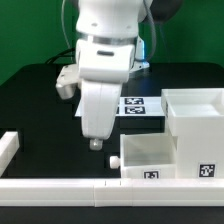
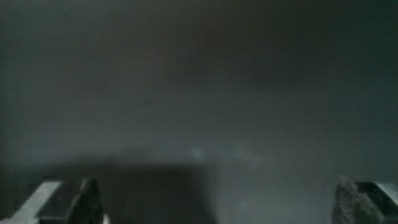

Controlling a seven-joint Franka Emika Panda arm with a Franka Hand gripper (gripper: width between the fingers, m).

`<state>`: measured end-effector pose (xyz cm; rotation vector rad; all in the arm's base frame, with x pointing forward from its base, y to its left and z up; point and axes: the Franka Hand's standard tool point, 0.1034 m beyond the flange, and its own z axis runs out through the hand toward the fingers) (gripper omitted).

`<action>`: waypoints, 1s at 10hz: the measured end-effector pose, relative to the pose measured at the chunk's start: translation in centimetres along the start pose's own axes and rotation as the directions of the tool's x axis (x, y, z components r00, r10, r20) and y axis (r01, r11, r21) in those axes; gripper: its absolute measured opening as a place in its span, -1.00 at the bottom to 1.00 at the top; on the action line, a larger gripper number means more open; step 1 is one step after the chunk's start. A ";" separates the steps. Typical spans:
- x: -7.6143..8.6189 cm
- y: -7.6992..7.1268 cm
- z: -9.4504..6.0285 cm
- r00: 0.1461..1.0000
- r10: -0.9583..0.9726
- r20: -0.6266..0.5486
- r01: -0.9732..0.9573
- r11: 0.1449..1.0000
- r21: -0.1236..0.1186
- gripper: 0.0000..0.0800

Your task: Assemble drawer

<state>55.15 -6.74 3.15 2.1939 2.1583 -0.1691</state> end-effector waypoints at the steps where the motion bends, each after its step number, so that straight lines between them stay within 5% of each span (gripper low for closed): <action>1: -0.1 -0.1 0.3 1.000 0.003 0.000 -0.003 1.000 0.004 0.62; 4: -1.1 -0.2 0.3 1.000 -0.012 -0.012 0.012 1.000 0.007 0.62; 7: -4.0 -0.8 0.7 0.994 -0.011 -0.107 0.012 1.000 0.016 0.62; 10: -4.6 0.0 0.6 0.976 0.061 -0.210 -0.047 0.996 0.071 0.62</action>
Offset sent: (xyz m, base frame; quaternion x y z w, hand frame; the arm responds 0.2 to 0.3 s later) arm 0.0000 0.0000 0.0000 0.0000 0.0000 0.0000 1.0000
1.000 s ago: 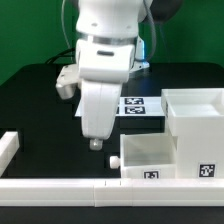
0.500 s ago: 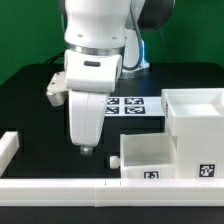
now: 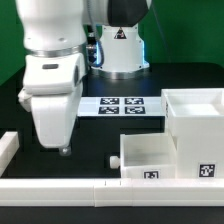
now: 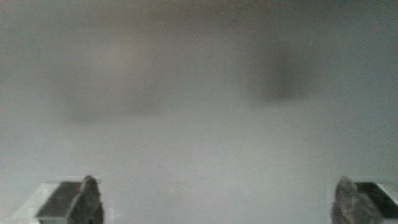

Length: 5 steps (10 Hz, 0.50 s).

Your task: Assemble drawer

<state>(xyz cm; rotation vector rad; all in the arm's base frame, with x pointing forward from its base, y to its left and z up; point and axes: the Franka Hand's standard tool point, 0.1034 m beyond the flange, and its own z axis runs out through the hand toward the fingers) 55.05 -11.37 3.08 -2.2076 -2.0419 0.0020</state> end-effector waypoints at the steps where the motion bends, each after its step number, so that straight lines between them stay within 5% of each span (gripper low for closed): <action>1: 0.4 0.6 0.0 0.999 0.022 -0.034 -0.022 1.000 0.008 0.62; 5: 2.3 1.5 0.1 0.982 0.088 -0.165 -0.088 0.996 0.009 0.62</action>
Offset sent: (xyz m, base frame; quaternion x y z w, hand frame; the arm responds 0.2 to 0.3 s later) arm 0.0268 0.0616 0.0093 -0.0094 0.2123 0.0589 0.9754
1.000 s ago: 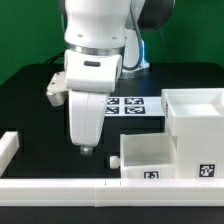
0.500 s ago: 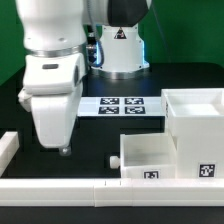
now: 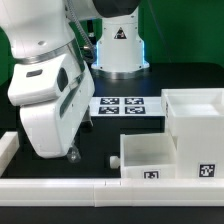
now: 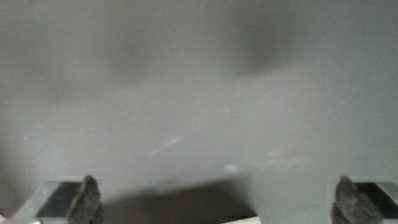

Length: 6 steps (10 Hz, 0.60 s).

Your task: Assemble drawer

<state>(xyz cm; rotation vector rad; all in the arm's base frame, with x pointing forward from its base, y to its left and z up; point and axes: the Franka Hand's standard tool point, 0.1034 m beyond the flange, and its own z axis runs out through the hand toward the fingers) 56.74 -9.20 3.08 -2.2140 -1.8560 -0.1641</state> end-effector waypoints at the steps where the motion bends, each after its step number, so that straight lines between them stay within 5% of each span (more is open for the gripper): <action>1: -0.9 -0.2 0.0 1.000 0.007 -0.006 -0.007 1.000 0.000 0.62; 5: -1.4 -1.0 0.9 1.000 0.029 -0.001 -0.029 1.000 0.012 0.62; 6: -0.3 -1.1 1.5 0.999 0.044 -0.006 -0.043 0.999 0.015 0.62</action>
Offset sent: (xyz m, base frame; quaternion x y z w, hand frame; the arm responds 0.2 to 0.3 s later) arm 0.0000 0.0000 0.0000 0.0000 0.0000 0.0000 1.0000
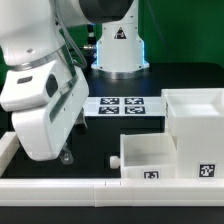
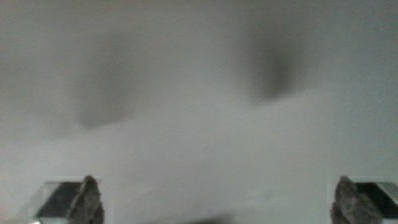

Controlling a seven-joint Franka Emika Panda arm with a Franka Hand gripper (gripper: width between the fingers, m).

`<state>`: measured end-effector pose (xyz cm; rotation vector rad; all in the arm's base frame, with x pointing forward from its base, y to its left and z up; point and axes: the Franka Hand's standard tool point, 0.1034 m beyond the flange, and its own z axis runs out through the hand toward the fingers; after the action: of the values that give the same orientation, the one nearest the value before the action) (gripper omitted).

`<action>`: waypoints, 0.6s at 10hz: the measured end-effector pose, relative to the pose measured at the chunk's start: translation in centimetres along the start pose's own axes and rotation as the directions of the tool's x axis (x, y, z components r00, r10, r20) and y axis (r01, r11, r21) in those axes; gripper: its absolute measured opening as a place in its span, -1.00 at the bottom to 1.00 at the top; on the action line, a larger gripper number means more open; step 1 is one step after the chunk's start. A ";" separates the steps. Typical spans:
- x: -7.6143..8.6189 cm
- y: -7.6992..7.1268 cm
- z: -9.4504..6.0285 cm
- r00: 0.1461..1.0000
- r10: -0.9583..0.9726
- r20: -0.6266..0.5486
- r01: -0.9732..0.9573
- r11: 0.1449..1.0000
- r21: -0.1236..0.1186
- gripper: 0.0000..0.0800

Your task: Assemble drawer

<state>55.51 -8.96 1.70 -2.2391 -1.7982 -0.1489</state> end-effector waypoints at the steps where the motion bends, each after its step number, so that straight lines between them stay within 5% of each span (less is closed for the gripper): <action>1: 1.4 -0.1 0.7 1.000 0.001 -0.007 -0.001 1.000 0.004 0.62; 6: 7.1 -0.1 1.4 0.998 0.060 -0.030 -0.060 0.998 0.009 0.62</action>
Offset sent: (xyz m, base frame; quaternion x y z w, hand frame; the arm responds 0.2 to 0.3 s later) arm 0.0087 0.0520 0.0145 -0.0140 0.0087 0.0349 0.9993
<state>56.92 -1.86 2.06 -2.2699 -1.7116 -0.1622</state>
